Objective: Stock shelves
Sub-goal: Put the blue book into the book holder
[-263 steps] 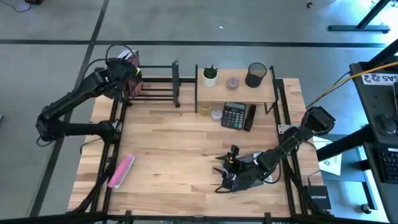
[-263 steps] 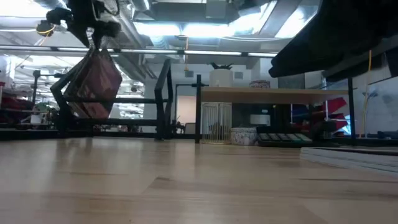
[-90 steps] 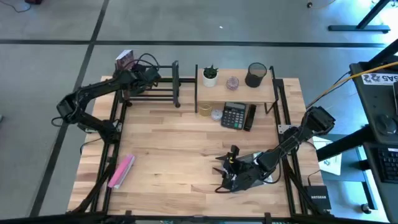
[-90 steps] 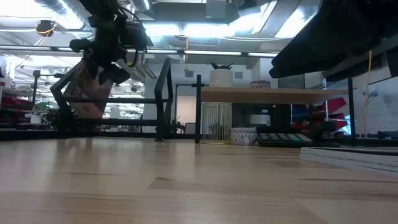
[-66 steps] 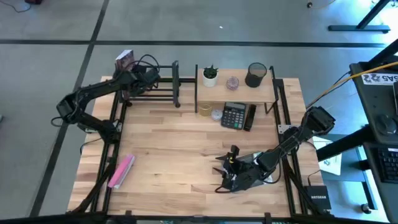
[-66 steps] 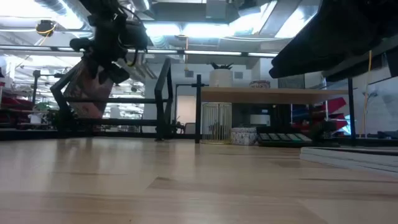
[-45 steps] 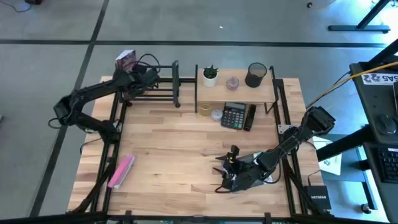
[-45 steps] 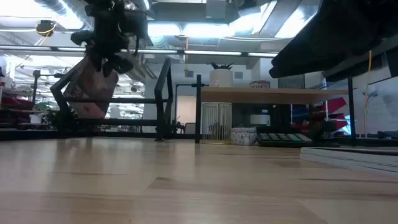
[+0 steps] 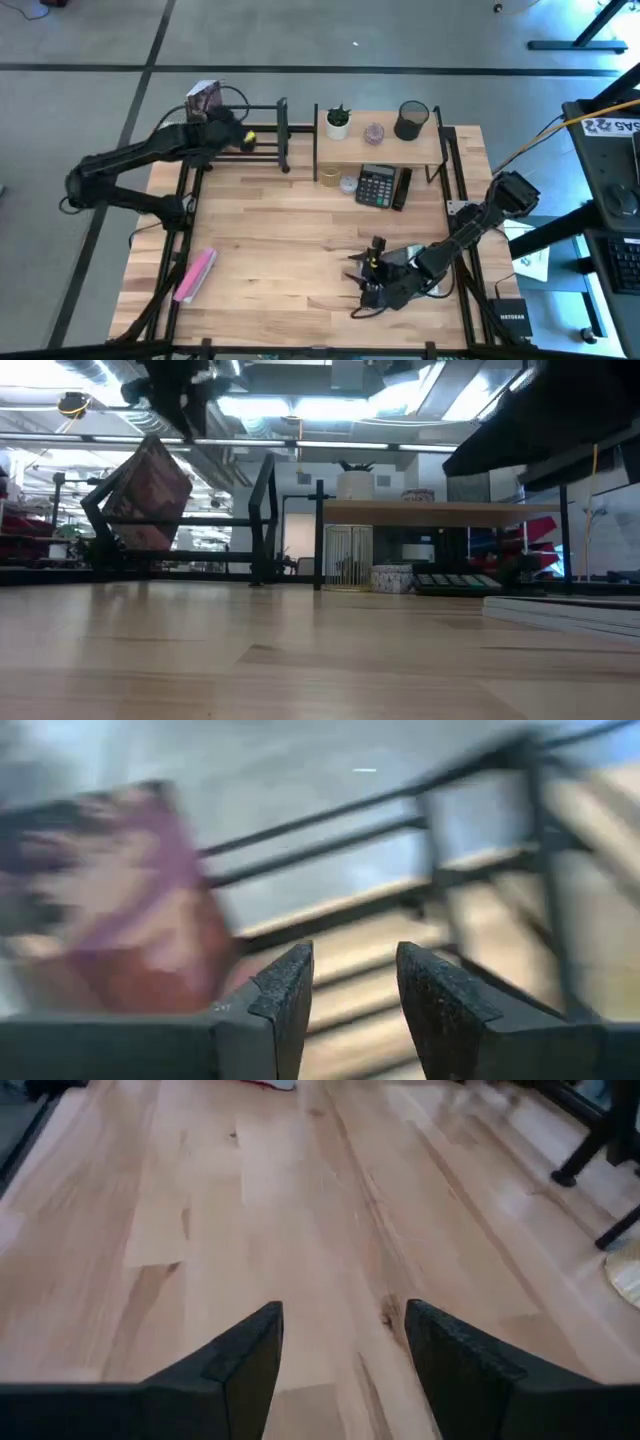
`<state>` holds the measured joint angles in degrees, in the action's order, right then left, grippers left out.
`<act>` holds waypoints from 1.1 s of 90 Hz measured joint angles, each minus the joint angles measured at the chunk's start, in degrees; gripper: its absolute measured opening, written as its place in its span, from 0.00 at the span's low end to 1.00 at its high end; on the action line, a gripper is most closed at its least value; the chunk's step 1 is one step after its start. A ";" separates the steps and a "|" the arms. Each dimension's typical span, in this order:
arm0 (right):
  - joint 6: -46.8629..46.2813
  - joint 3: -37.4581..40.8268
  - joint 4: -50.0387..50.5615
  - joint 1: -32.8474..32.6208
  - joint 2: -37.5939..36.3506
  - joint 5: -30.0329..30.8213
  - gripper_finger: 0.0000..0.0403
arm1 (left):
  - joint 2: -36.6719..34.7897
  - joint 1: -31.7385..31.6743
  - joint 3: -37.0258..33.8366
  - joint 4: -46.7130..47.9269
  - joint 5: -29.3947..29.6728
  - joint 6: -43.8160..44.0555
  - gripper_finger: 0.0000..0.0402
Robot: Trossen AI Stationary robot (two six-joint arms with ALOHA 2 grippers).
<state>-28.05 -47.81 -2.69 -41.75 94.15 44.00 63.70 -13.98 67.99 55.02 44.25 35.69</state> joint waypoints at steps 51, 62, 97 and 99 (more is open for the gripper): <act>-37.09 0.00 32.70 -9.79 -7.00 -16.62 0.49 | 20.22 41.88 -0.18 -10.64 8.76 21.84 0.32; -47.21 0.02 39.63 -9.71 -5.81 -16.56 0.49 | 27.00 44.25 -0.18 -17.82 9.30 23.54 0.32; -50.80 -0.52 32.66 -2.62 5.05 -20.18 0.49 | 39.44 44.28 -0.20 -35.97 6.95 20.61 0.32; -49.28 -0.55 30.90 -1.92 5.49 -19.75 0.49 | 39.46 44.25 -0.20 -36.43 6.97 20.33 0.32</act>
<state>-77.34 -48.36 28.21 -43.67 99.64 24.26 103.15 30.27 67.79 18.58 51.21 56.02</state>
